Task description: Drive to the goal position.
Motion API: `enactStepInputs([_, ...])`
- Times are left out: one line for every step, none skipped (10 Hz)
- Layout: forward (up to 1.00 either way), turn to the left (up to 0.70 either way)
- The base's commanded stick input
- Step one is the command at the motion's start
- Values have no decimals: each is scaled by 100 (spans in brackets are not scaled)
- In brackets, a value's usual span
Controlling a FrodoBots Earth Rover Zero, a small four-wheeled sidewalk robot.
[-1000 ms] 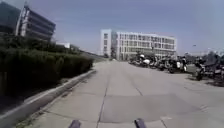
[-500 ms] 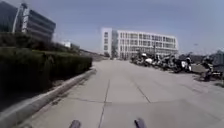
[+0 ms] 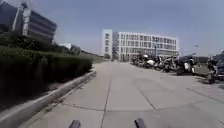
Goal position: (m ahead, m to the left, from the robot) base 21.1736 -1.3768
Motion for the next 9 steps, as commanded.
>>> enactStepInputs([70, 1])
enactStepInputs([70, 1])
enactStepInputs([70, 1])
enactStepInputs([70, 1])
enactStepInputs([70, 1])
enactStepInputs([70, 1])
enactStepInputs([70, 1])
enactStepInputs([70, 1])
enactStepInputs([70, 1])
